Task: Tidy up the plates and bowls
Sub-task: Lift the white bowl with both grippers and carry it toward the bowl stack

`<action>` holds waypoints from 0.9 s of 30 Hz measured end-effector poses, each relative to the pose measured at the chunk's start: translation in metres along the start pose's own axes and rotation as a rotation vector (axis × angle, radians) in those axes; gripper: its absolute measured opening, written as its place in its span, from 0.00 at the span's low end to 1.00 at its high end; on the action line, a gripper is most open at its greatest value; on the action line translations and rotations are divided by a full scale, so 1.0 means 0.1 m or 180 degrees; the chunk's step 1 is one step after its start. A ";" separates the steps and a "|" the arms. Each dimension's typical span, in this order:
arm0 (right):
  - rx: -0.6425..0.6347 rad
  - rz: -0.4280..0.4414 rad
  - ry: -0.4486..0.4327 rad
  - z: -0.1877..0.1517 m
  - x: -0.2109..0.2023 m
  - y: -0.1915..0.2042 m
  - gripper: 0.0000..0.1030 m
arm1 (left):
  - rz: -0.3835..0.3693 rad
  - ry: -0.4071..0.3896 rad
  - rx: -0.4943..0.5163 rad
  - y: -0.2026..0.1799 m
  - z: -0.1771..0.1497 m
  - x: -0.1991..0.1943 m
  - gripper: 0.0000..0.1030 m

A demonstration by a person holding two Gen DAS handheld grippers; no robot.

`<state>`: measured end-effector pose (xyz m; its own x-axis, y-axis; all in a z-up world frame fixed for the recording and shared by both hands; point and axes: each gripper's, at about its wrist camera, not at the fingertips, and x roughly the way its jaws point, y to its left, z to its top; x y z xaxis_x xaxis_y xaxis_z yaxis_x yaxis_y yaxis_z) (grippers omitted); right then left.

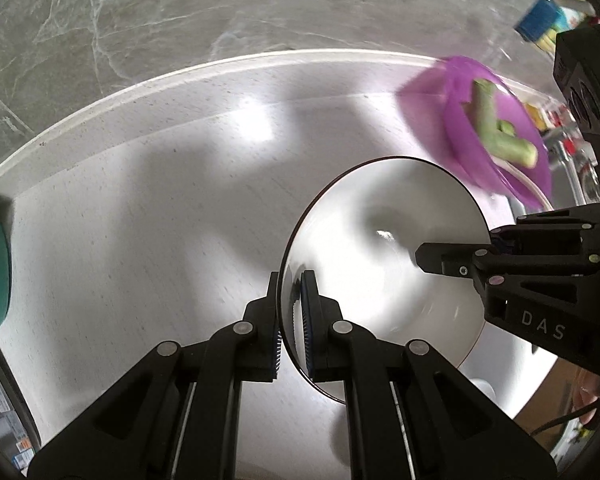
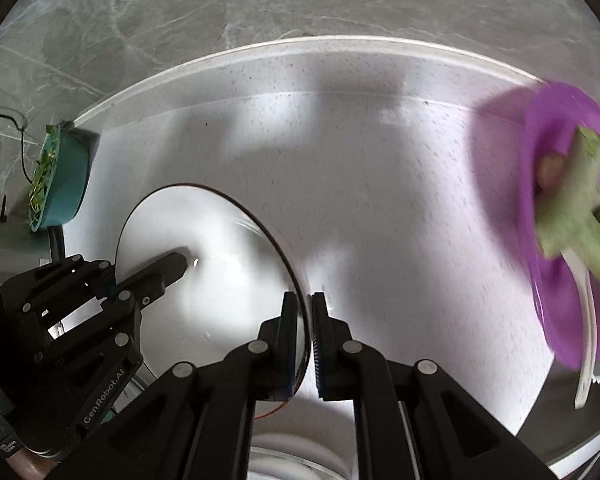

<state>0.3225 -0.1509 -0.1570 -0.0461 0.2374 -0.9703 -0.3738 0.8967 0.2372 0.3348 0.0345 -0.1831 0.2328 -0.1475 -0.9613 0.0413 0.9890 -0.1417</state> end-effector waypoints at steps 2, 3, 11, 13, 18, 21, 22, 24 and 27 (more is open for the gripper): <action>0.0018 -0.0012 -0.0018 -0.13 -0.06 -0.01 0.09 | -0.0030 -0.0002 0.0038 -0.07 -0.11 -0.08 0.06; 0.0027 -0.0020 -0.0026 -0.19 -0.10 -0.02 0.09 | -0.0042 -0.0002 0.0061 -0.10 -0.15 -0.11 0.06; 0.0102 -0.0112 -0.0086 -0.68 -0.30 -0.01 0.09 | -0.0146 -0.0002 0.0239 -0.48 -0.58 -0.33 0.06; 0.0125 -0.0126 -0.0096 -0.80 -0.33 -0.02 0.09 | -0.0178 0.0001 0.0291 -0.58 -0.72 -0.37 0.06; 0.0183 -0.0142 -0.0106 -1.11 -0.40 -0.07 0.09 | -0.0244 0.0036 0.0410 -0.77 -0.98 -0.43 0.06; 0.0221 -0.0151 -0.0109 -1.28 -0.43 -0.09 0.10 | -0.0259 0.0053 0.0490 -0.88 -1.14 -0.45 0.06; 0.0229 -0.0150 -0.0108 -1.30 -0.44 -0.10 0.10 | -0.0263 0.0061 0.0514 -0.90 -1.19 -0.45 0.06; 0.0254 -0.0143 -0.0103 -1.37 -0.45 -0.12 0.10 | -0.0273 0.0093 0.0567 -0.95 -1.28 -0.44 0.06; 0.0288 -0.0145 -0.0089 -1.48 -0.43 -0.14 0.10 | -0.0257 0.0123 0.0653 -1.02 -1.41 -0.41 0.06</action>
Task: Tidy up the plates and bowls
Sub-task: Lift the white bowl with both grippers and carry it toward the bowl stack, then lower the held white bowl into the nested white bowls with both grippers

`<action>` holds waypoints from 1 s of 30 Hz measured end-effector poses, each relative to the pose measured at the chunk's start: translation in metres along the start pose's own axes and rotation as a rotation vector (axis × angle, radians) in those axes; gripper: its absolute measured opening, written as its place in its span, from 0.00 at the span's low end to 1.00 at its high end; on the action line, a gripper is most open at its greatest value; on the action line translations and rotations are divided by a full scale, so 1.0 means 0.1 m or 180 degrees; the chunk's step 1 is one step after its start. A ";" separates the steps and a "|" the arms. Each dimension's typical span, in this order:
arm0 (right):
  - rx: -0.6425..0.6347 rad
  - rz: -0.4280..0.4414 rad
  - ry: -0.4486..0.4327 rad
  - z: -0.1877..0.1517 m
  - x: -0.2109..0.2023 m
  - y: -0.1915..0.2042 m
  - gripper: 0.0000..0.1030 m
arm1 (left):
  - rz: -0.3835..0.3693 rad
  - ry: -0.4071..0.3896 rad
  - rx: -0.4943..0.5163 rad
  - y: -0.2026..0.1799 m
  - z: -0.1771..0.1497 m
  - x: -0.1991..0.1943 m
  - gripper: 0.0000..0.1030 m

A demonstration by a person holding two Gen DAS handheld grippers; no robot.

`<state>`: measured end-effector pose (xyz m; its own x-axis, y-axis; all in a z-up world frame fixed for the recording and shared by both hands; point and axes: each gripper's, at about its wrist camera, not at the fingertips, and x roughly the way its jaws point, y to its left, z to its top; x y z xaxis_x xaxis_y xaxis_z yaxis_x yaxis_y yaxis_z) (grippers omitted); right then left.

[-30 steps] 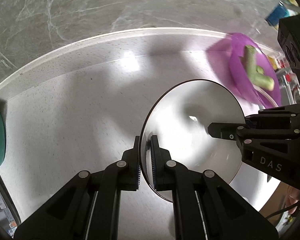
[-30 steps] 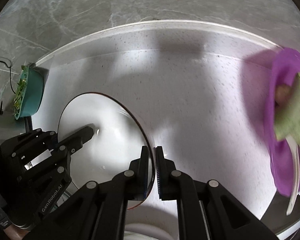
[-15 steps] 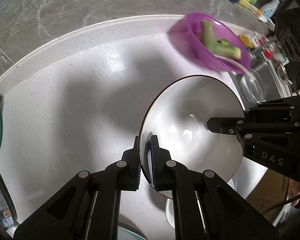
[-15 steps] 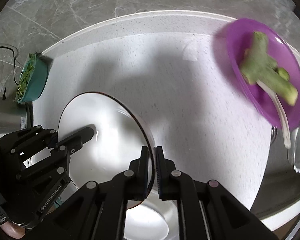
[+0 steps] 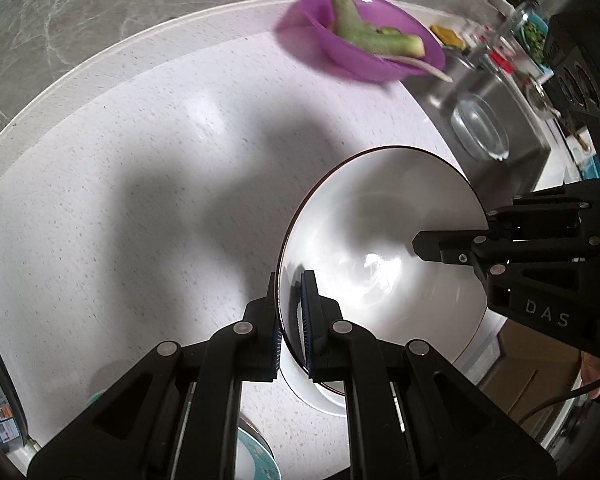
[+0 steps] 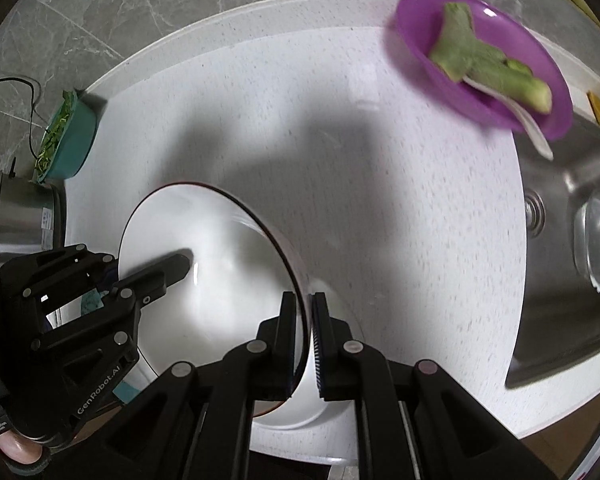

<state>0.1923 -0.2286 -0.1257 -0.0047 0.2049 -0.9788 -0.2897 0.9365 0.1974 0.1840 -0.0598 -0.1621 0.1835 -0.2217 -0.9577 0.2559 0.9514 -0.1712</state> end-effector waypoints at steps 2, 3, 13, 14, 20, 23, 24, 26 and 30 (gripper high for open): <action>0.0030 0.0011 0.0014 -0.08 0.02 -0.02 0.10 | 0.0000 0.0017 0.0039 -0.04 -0.06 0.02 0.06; 0.0037 0.0015 0.0021 -0.09 0.03 -0.02 0.10 | -0.0002 0.0026 0.0057 -0.06 -0.09 0.03 0.06; 0.0108 0.0041 0.0098 -0.32 0.17 -0.07 0.10 | -0.0006 0.0151 0.0246 -0.15 -0.31 0.16 0.06; 0.0111 0.0037 0.0111 -0.33 0.19 -0.07 0.10 | -0.0004 0.0168 0.0257 -0.14 -0.31 0.19 0.06; 0.0137 0.0065 0.0209 -0.42 0.34 -0.09 0.10 | 0.0019 0.0225 0.0312 -0.16 -0.42 0.28 0.06; 0.0136 0.0077 0.0224 -0.43 0.38 -0.07 0.10 | 0.0046 0.0224 0.0353 -0.19 -0.43 0.29 0.06; 0.0127 0.0060 0.0217 -0.44 0.38 -0.06 0.10 | 0.0059 0.0221 0.0379 -0.21 -0.44 0.30 0.06; 0.0113 0.0059 0.0219 -0.45 0.37 -0.07 0.10 | 0.0094 0.0201 0.0420 -0.22 -0.45 0.30 0.06; 0.0098 0.0023 0.0195 -0.44 0.37 -0.06 0.10 | 0.0204 0.0072 0.0537 -0.27 -0.45 0.29 0.06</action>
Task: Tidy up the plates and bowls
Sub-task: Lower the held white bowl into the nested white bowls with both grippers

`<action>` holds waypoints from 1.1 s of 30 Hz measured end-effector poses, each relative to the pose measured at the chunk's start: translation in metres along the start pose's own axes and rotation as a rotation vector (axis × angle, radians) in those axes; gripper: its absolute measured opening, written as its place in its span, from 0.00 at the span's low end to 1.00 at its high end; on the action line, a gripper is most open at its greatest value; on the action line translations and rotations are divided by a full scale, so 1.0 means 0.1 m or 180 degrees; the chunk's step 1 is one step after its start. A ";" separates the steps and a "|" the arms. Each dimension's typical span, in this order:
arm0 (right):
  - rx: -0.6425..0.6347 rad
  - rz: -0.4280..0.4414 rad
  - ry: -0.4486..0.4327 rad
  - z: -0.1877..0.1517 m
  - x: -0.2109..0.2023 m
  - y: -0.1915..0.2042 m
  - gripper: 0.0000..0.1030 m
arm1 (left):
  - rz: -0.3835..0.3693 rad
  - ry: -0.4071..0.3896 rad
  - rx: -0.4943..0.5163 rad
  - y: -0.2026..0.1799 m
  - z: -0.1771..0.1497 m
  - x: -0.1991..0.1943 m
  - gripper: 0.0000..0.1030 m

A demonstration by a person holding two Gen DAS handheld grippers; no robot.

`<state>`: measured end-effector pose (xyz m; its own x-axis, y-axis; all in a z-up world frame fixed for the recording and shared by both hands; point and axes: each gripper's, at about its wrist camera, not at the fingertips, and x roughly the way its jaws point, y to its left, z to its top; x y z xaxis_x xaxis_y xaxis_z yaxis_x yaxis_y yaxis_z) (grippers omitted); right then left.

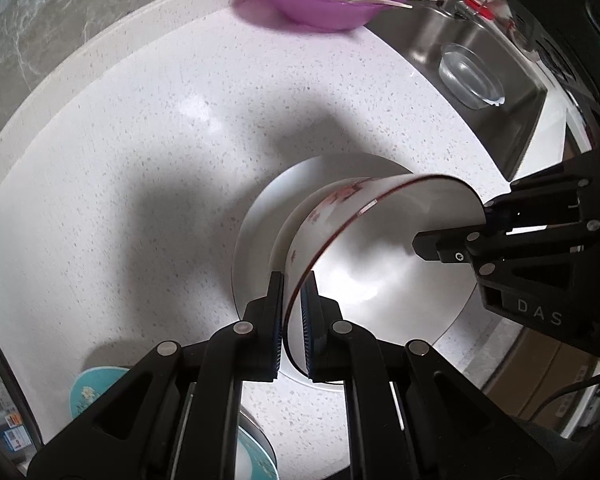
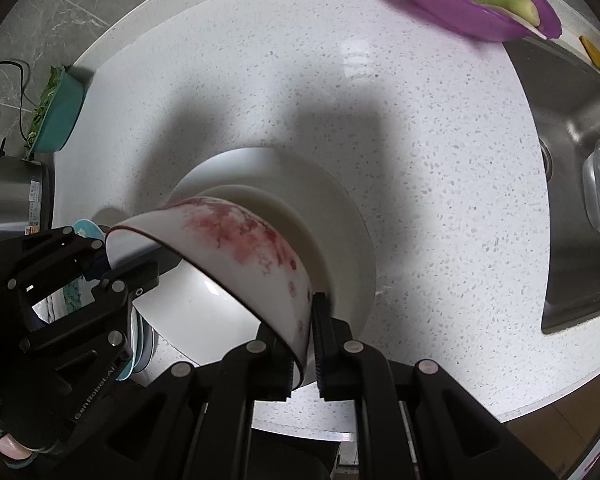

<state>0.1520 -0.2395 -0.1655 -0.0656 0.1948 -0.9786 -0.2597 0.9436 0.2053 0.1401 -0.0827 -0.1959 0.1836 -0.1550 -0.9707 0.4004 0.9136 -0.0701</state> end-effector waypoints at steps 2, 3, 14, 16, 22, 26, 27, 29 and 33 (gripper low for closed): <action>-0.0056 -0.0076 -0.0037 0.01 -0.01 0.02 0.08 | 0.0030 -0.0068 0.0024 0.00 0.00 0.00 0.06; -0.0081 -0.0125 -0.0062 0.02 -0.01 0.03 0.08 | 0.0033 -0.0112 0.0027 0.01 -0.01 0.00 0.06; -0.0231 -0.0198 -0.0221 0.00 0.09 0.08 0.13 | -0.0056 -0.0416 -0.0017 0.14 -0.09 0.00 0.09; -0.0233 -0.0196 -0.0213 0.01 0.09 0.07 0.13 | -0.0080 -0.0426 -0.0042 0.16 -0.09 0.00 0.09; -0.0137 -0.0031 -0.0227 0.00 0.06 0.05 0.25 | -0.0174 -0.0449 -0.0177 0.20 -0.10 0.01 0.09; -0.0098 0.0057 -0.0228 0.00 0.06 0.06 0.34 | -0.0257 -0.0473 -0.0281 0.26 -0.11 0.02 0.09; -0.0099 0.0072 -0.0228 0.01 0.05 0.04 0.37 | -0.0282 -0.0463 -0.0323 0.28 -0.11 0.03 0.09; -0.0081 0.0126 -0.0238 0.00 0.03 0.03 0.43 | -0.0327 -0.0460 -0.0373 0.30 -0.12 0.04 0.09; -0.0273 -0.0088 -0.0261 -0.01 0.04 0.15 0.51 | -0.0389 -0.0479 -0.0459 0.30 -0.16 0.01 0.09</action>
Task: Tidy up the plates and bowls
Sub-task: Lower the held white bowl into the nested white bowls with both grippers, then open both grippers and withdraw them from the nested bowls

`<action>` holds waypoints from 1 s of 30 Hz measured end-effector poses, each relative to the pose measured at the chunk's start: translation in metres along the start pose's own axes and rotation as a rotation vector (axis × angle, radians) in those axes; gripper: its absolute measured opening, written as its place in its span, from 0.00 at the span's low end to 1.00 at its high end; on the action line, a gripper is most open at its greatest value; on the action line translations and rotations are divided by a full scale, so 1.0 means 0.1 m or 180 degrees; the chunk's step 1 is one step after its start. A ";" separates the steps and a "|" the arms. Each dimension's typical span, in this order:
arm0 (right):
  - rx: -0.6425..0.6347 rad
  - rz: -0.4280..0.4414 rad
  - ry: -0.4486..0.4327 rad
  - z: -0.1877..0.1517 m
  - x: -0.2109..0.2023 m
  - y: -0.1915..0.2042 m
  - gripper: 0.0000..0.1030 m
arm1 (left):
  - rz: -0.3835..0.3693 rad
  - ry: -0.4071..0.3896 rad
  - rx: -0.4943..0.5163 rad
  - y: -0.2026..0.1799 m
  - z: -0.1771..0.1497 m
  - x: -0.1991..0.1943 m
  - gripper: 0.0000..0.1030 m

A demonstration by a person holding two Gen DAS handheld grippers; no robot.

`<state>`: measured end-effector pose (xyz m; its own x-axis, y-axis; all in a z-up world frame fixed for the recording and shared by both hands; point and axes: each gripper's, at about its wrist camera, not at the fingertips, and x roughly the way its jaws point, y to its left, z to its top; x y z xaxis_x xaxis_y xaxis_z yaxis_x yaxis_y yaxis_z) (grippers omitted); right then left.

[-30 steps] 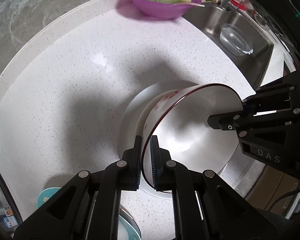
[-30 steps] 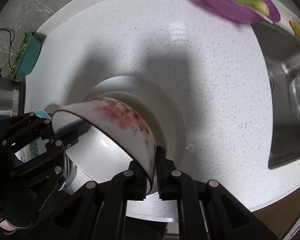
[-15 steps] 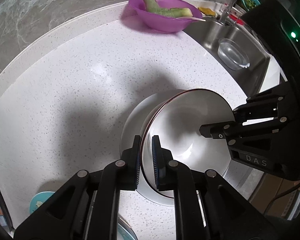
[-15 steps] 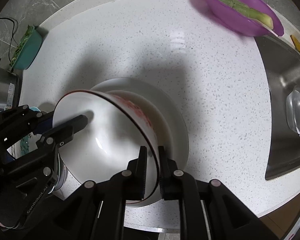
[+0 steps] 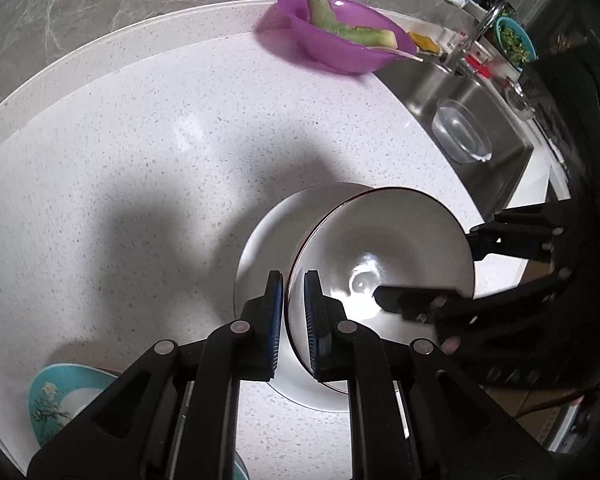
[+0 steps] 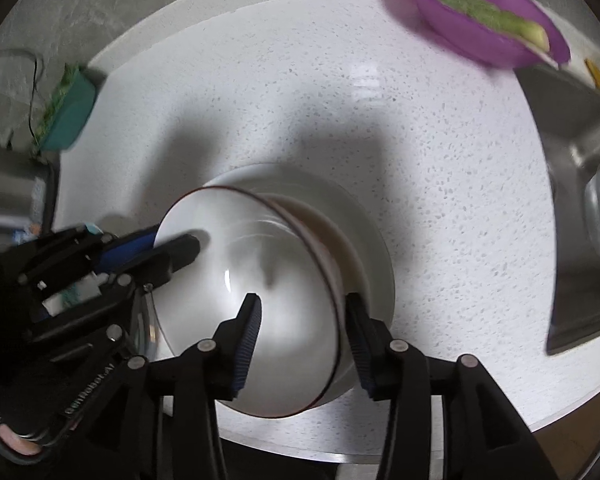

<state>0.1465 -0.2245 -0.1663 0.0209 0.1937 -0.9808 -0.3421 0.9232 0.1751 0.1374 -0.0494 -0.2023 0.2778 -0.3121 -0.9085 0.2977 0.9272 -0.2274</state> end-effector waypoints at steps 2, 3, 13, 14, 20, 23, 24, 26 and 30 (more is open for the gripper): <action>-0.0122 -0.0114 -0.0008 -0.02 0.01 0.07 0.53 | -0.0008 -0.0021 -0.0030 -0.01 -0.01 -0.03 0.09; -0.0195 -0.0191 -0.0017 -0.03 0.02 0.11 0.53 | -0.0023 -0.0045 -0.0067 0.00 -0.02 -0.05 0.09; -0.0964 -0.0771 -0.0161 -0.18 0.09 0.43 0.66 | -0.0159 -0.0178 -0.0542 0.21 -0.19 -0.22 0.19; -0.1020 -0.0807 -0.0164 -0.19 0.10 0.46 0.68 | -0.0177 -0.0185 -0.0583 0.22 -0.20 -0.23 0.19; -0.1449 -0.1279 -0.0285 -0.26 0.14 0.59 0.74 | -0.0224 -0.0280 -0.0864 0.36 -0.30 -0.32 0.19; -0.1568 -0.1287 -0.0303 -0.26 0.14 0.60 0.76 | -0.0236 -0.0263 -0.0976 0.43 -0.36 -0.31 0.21; -0.1513 -0.1147 -0.0268 -0.25 0.14 0.58 0.78 | -0.0257 -0.0240 -0.1029 0.46 -0.40 -0.31 0.22; -0.1482 -0.1057 -0.0283 -0.23 0.13 0.55 0.78 | -0.0259 -0.0225 -0.1063 0.49 -0.44 -0.31 0.22; -0.1290 -0.0565 -0.0346 -0.17 -0.05 0.37 0.78 | -0.0062 -0.0268 -0.1099 0.55 -0.47 -0.38 0.22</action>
<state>0.1178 -0.1966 -0.1560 0.2035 0.0979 -0.9742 -0.6640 0.7450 -0.0638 0.1000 0.0236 -0.1973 0.3536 -0.3331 -0.8741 -0.0187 0.9318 -0.3626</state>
